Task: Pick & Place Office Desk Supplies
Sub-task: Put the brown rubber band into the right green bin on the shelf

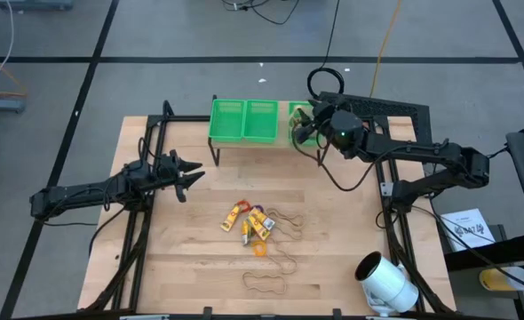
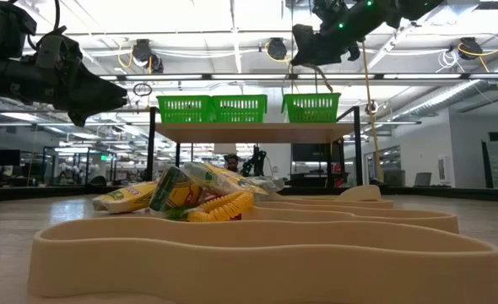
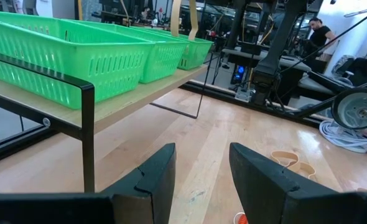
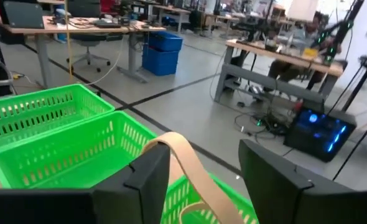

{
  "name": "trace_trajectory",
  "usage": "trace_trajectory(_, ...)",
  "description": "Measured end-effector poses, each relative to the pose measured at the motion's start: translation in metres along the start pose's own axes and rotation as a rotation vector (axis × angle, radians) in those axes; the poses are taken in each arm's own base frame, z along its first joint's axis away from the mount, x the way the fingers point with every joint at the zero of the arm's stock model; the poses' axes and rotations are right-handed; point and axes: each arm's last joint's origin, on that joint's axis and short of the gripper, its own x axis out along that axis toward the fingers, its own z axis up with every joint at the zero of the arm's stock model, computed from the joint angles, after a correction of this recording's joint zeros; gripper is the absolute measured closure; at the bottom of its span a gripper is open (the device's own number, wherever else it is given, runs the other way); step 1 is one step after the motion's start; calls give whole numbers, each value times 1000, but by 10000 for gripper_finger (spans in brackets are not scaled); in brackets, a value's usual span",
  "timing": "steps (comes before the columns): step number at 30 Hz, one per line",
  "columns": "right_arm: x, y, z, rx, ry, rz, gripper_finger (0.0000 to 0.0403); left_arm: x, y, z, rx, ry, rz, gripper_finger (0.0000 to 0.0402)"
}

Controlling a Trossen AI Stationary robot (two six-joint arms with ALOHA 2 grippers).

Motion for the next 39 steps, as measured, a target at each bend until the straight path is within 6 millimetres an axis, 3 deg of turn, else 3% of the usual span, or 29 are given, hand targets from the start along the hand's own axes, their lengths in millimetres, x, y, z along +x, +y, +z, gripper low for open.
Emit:
trace_trajectory(11, 0, 0, -4, 112, 37, -4, 237, 0, 0, 0, 0, 0, 0, 243)
trace_trajectory(20, -2, -2, -13, 61, 131, -8, 189, 0, 0, 0, 0, 0, 0, 243)
trace_trajectory(26, -16, -12, -10, 99, 168, -16, 157, 0, 0, 0, 0, 0, 0, 243)
trace_trajectory(32, -30, -22, -2, 127, 165, -18, 153, 0, 0, 0, 0, 0, 0, 243)
trace_trajectory(39, -33, -24, -1, 120, 168, -18, 163, 0, 0, 0, 0, 0, 0, 243)
